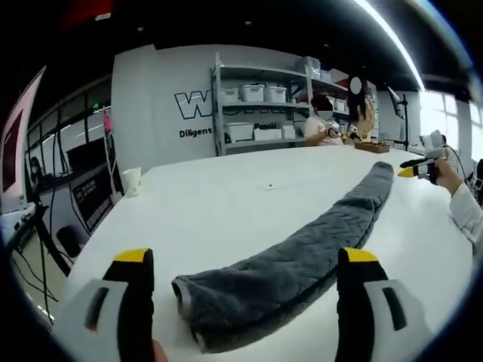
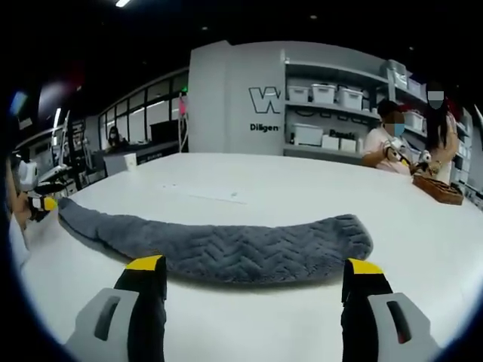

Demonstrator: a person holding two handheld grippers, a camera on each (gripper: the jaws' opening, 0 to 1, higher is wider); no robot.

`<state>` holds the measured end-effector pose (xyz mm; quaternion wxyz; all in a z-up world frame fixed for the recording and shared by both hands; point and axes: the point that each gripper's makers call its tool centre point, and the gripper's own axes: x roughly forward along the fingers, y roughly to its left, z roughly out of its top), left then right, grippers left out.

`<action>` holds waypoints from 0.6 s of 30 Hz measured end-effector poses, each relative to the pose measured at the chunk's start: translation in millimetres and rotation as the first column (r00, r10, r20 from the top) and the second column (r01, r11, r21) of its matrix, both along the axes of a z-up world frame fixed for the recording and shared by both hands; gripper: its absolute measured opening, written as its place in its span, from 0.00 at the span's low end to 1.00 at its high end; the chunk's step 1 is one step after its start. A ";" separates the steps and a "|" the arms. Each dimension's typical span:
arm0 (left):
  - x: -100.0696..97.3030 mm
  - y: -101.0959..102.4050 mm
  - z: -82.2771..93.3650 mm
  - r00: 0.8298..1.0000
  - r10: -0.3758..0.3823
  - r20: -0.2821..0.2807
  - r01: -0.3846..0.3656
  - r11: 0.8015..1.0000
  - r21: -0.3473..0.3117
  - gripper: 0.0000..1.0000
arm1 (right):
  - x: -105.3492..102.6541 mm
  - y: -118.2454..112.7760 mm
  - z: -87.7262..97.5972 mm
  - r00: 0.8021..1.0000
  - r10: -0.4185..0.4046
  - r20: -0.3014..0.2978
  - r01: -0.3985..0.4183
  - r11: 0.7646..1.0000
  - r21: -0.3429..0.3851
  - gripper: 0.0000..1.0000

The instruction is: Open the folded towel by lifting each exposed corner and separating the folded layers until the towel lies flat within the target outline without major curled edges

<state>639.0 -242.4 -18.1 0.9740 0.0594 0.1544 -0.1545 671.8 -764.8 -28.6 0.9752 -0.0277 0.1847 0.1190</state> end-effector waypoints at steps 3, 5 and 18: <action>-4.3 0.8 -10.0 0.998 -0.015 -0.054 0.017 1.000 0.024 0.99 | 0.8 -3.1 0.2 1.000 -0.007 0.000 0.007 1.000 -0.014 0.96; -4.0 1.9 -7.4 0.999 -0.013 -0.032 0.014 0.999 0.031 0.99 | 0.5 -5.4 3.7 1.000 -0.008 0.007 0.009 1.000 -0.022 0.97; -13.3 -5.9 -14.5 0.997 -0.044 -0.063 0.050 0.995 0.085 0.99 | 6.3 -58.2 19.1 0.997 -0.001 0.080 0.014 0.987 -0.161 0.89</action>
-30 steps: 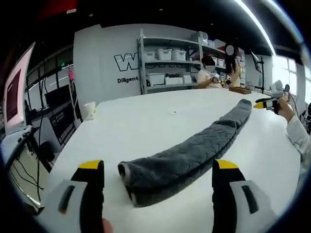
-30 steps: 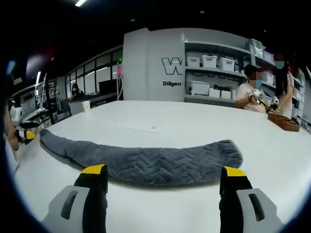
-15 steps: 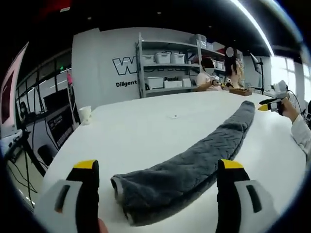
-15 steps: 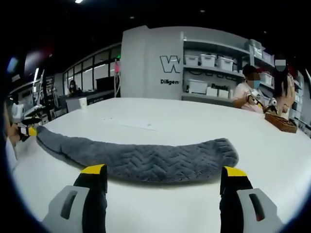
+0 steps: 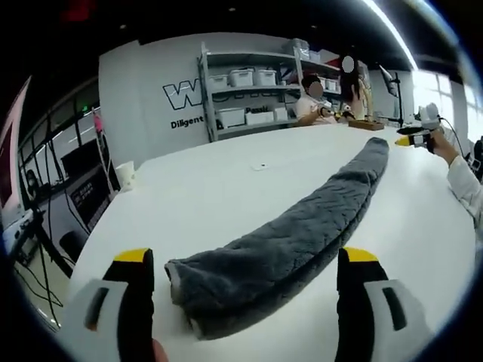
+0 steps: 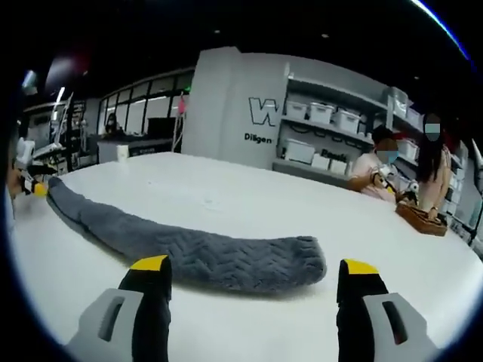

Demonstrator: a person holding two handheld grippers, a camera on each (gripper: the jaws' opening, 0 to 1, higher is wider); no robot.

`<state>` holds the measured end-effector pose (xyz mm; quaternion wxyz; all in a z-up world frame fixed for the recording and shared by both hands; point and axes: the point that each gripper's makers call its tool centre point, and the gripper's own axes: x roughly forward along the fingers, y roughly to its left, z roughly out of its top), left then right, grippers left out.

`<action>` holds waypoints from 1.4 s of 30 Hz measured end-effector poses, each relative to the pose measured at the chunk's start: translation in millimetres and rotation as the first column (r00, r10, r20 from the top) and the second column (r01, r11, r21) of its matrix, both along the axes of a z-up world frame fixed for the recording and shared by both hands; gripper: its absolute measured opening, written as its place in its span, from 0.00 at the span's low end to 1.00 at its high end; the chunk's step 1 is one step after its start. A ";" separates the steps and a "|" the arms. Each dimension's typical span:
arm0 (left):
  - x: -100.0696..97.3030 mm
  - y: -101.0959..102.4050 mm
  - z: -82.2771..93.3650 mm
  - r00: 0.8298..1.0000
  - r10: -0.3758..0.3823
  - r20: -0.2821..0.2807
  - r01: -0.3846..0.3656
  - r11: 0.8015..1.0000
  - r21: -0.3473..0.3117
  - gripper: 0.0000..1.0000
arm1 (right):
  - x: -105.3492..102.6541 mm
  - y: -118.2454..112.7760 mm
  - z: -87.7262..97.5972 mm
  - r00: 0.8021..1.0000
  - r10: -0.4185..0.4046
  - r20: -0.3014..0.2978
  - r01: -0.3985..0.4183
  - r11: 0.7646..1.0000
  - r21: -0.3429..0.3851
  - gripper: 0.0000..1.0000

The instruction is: Open the folded towel by lifting each exposed corner and separating the folded layers until the towel lies flat within the target outline without major curled edges

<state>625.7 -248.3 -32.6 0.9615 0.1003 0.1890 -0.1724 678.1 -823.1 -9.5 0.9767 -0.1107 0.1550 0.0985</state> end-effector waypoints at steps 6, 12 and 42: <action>-3.1 5.2 -3.2 1.000 0.017 -0.006 -0.017 0.999 0.052 0.99 | 12.4 -23.1 -14.5 0.998 0.038 -0.052 -0.041 0.998 -0.049 0.82; -3.2 7.9 -3.3 1.000 0.026 -0.007 -0.025 0.998 0.066 0.99 | 29.9 -47.6 -24.3 0.995 0.077 -0.062 -0.075 0.997 0.026 0.70; -6.1 9.9 -5.2 1.000 0.026 -0.017 -0.024 0.994 0.105 0.99 | 83.2 -45.2 -63.2 0.979 0.152 -0.135 -0.123 0.972 0.201 0.18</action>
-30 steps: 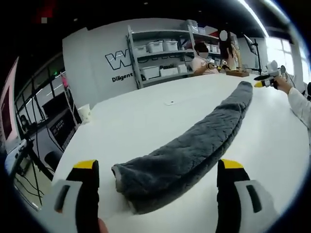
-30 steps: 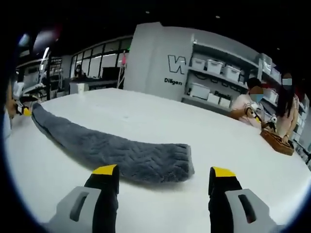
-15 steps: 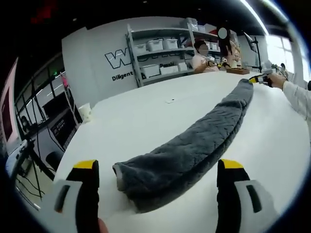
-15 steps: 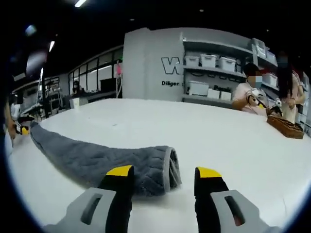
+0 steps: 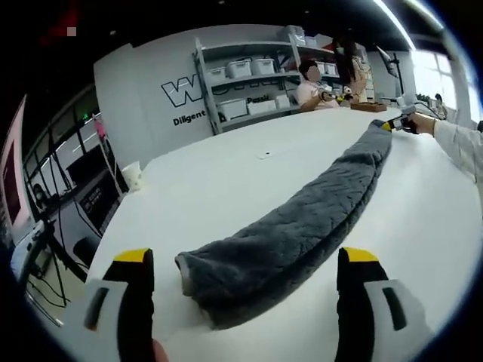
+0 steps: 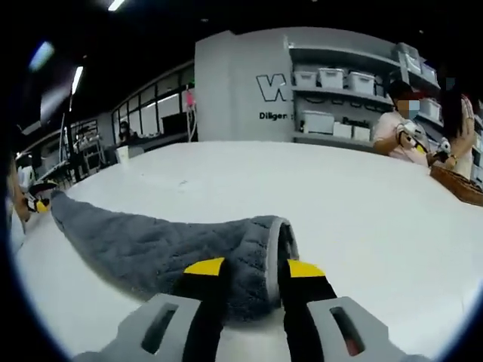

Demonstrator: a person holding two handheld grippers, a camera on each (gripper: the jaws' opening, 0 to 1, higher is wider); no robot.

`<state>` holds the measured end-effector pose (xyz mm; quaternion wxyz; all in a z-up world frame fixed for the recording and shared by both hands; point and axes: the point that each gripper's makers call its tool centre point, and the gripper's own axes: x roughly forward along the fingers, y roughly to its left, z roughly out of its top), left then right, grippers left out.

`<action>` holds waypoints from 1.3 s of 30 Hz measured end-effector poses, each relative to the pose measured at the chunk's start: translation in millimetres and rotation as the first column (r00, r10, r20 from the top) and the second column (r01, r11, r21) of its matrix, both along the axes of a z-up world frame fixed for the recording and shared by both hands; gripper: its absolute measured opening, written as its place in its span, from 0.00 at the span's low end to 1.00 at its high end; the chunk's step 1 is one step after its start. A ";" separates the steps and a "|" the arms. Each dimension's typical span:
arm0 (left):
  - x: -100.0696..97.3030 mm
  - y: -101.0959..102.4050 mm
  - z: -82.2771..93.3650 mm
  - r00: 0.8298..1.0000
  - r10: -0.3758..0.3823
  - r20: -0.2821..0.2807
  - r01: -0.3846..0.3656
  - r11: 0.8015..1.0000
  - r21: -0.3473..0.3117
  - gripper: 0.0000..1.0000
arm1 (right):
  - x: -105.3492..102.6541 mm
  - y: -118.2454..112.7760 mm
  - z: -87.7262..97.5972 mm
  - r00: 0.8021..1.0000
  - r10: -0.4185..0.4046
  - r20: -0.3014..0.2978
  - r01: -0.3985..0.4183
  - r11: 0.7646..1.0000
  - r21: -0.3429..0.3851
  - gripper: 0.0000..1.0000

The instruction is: Open the folded towel by lifting each exposed corner and separating the folded layers until the towel lies flat within the target outline without major curled edges

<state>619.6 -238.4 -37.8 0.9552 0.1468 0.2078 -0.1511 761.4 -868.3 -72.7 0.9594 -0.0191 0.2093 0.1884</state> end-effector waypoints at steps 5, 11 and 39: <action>0.1 -0.7 -0.8 1.000 -0.004 -0.002 0.004 1.000 -0.001 0.99 | -3.5 5.3 1.0 1.000 0.021 -0.002 -0.021 1.000 -0.023 0.08; -0.8 0.0 -1.0 1.000 -0.002 -0.003 0.002 1.000 0.000 0.99 | -13.4 7.9 5.2 1.000 0.019 -0.024 -0.020 0.998 -0.060 0.04; -8.7 -3.6 4.7 0.999 -0.033 0.006 0.033 0.999 -0.028 0.99 | -101.9 -4.2 48.6 0.999 0.033 -0.041 -0.040 0.983 -0.181 0.03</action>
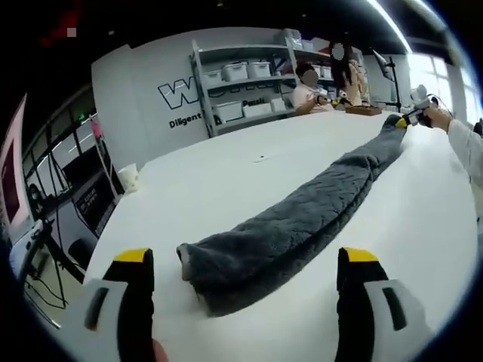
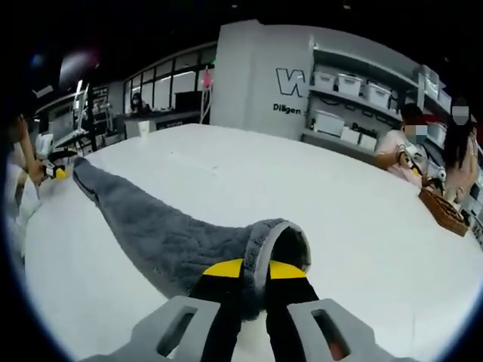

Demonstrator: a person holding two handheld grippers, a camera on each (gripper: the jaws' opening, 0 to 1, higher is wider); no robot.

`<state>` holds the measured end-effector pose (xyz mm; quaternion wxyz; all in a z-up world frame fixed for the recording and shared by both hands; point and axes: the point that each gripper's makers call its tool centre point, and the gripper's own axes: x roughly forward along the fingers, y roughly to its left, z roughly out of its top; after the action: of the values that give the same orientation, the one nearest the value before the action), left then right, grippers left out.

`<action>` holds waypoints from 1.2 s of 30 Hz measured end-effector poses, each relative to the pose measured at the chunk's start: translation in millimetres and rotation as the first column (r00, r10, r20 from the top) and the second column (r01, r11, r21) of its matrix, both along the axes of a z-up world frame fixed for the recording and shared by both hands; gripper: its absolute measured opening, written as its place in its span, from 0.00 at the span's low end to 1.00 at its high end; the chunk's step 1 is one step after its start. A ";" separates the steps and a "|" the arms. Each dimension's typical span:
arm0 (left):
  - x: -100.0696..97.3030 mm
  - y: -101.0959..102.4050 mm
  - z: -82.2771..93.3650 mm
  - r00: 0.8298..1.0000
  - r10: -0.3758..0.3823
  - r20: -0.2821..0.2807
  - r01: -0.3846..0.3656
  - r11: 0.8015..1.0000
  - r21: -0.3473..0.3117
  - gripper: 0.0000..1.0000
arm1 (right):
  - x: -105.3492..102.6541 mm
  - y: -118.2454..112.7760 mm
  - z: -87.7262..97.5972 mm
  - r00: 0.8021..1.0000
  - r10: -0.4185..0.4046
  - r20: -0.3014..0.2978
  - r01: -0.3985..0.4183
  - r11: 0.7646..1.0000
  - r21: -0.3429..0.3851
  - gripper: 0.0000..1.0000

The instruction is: Open the folded towel by lifting each exposed corner and separating the folded layers until the towel lies flat within the target outline without major curled edges

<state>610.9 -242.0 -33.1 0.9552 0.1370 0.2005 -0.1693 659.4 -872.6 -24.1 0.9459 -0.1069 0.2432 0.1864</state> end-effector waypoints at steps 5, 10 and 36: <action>0.0 0.4 -1.5 1.000 -0.001 -0.006 0.001 1.000 0.001 0.99 | -10.2 -14.7 1.2 1.000 -0.019 -0.002 0.019 1.000 -0.006 0.03; 0.2 0.2 -2.0 1.000 -0.003 -0.009 0.003 1.000 -0.002 0.99 | -24.8 -22.8 -2.1 0.999 -0.037 -0.011 0.037 0.999 -0.003 0.03; 0.5 -2.4 -5.7 1.000 -0.020 -0.023 0.019 1.000 -0.009 0.99 | -41.3 -60.1 -26.2 0.981 -0.184 -0.067 0.168 0.967 -0.194 0.48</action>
<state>611.4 -244.4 -38.8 0.9517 0.1327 0.2096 -0.1810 618.2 -932.7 -50.3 0.9333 -0.1653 0.3081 0.0823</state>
